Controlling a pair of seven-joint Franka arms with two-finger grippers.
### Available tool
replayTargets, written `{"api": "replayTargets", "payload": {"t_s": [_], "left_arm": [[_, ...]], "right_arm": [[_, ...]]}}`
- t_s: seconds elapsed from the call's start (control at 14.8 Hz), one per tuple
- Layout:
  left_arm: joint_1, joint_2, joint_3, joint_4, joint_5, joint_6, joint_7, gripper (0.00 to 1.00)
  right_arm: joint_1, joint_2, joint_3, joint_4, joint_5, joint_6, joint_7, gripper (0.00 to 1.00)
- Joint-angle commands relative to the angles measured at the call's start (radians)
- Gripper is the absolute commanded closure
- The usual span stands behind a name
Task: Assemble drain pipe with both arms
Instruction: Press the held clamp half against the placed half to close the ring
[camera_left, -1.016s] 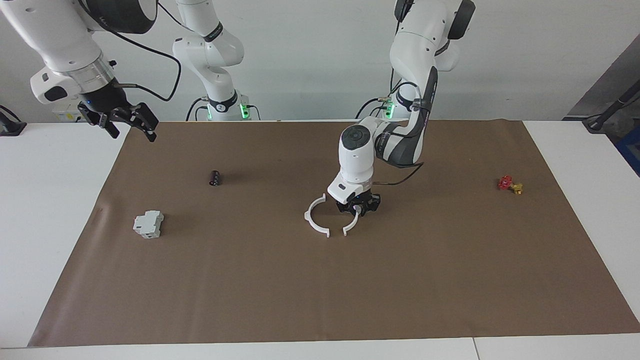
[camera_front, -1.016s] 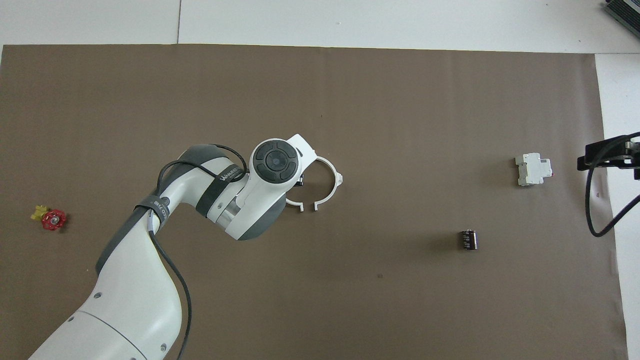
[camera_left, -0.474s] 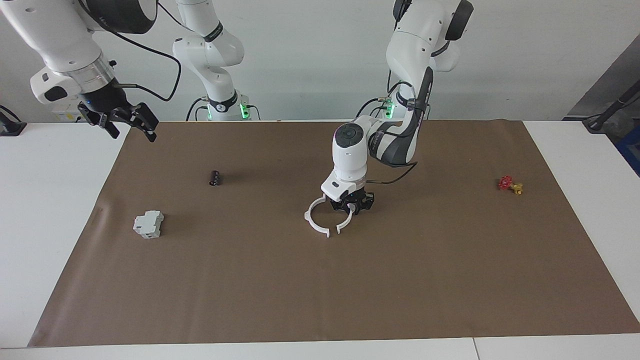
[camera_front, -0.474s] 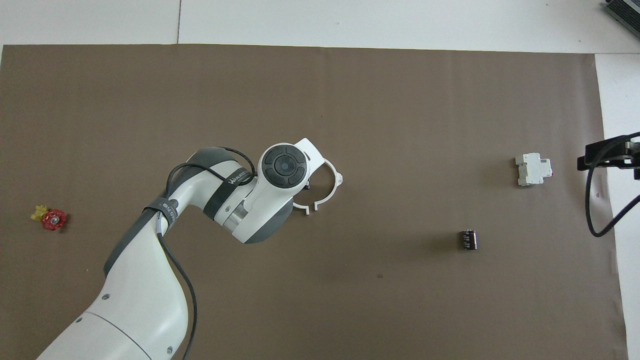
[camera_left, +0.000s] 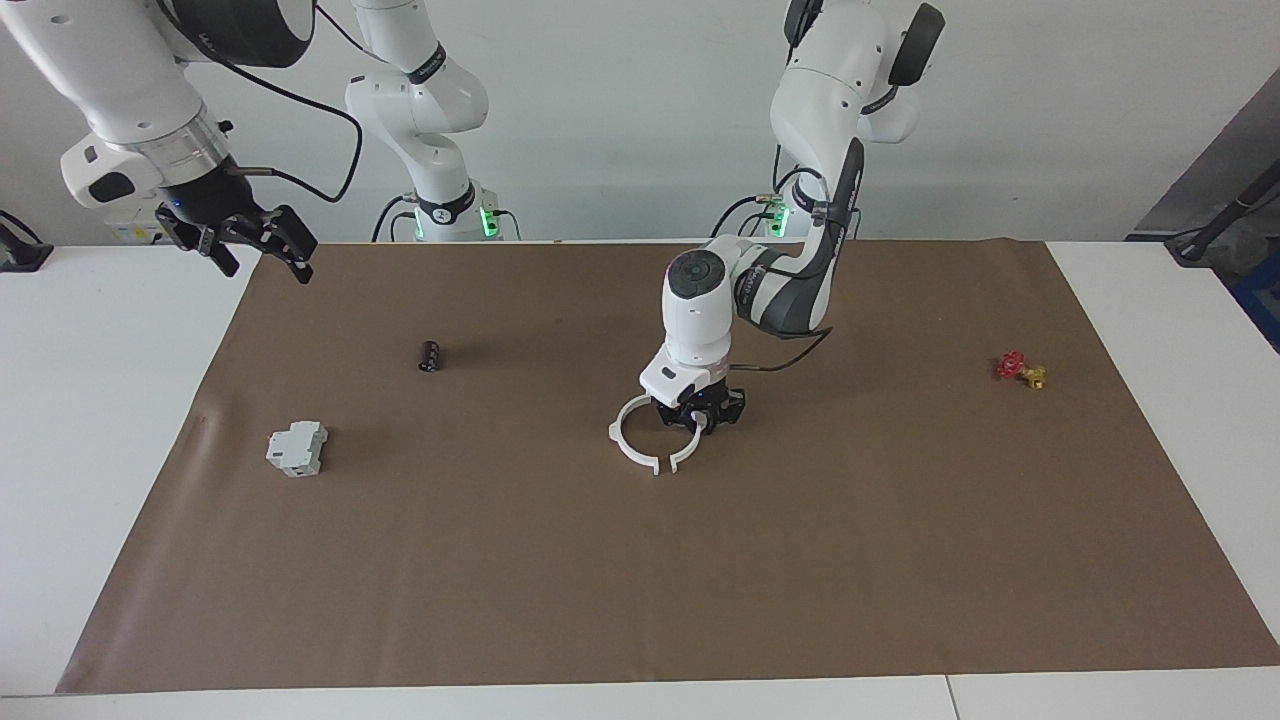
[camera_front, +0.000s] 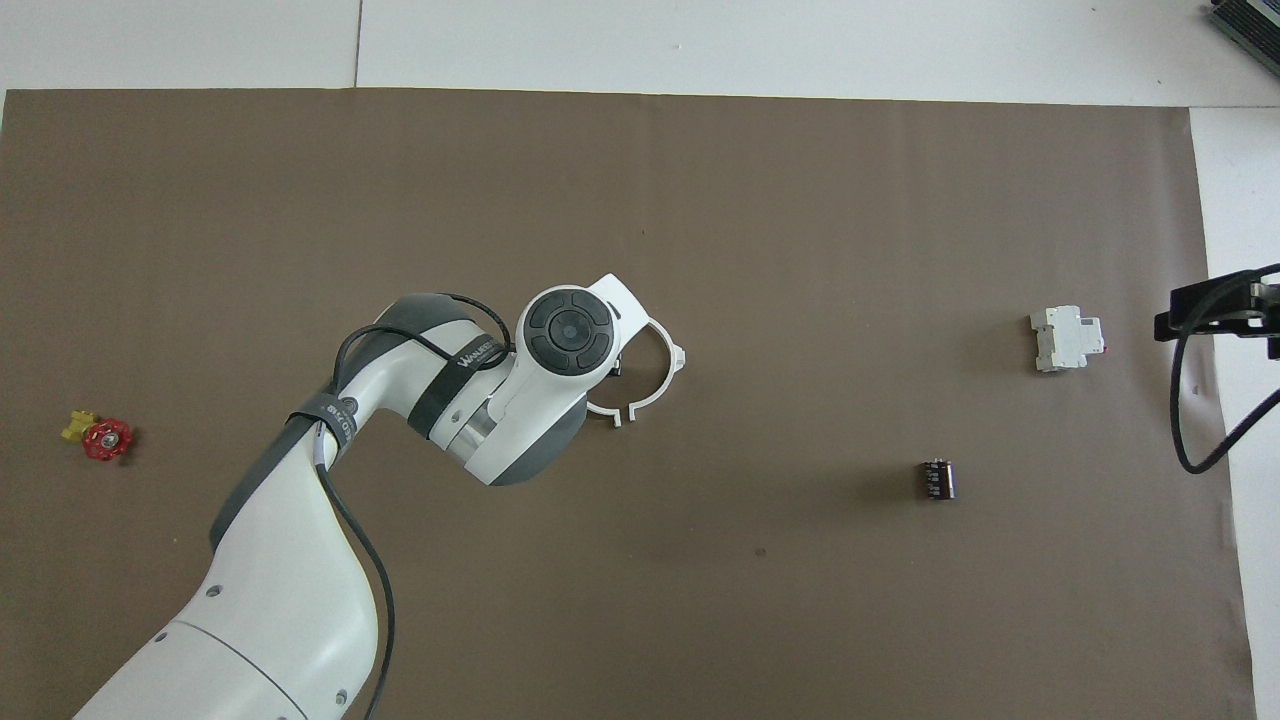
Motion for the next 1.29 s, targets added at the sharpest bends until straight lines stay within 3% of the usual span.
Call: {"api": "replayTargets", "payload": {"t_s": [0.0, 1.22], "left_arm": [[-0.029, 0.059, 0.011, 0.058, 0.017, 0.018, -0.046, 1.00], [-0.032, 0.057, 0.011, 0.055, 0.032, 0.018, -0.055, 1.00]], "right_arm": [[-0.005, -0.016, 0.004, -0.015, 0.003, -0.006, -0.027, 0.00], [-0.005, -0.015, 0.004, -0.015, 0.003, -0.006, -0.027, 0.00]]}}
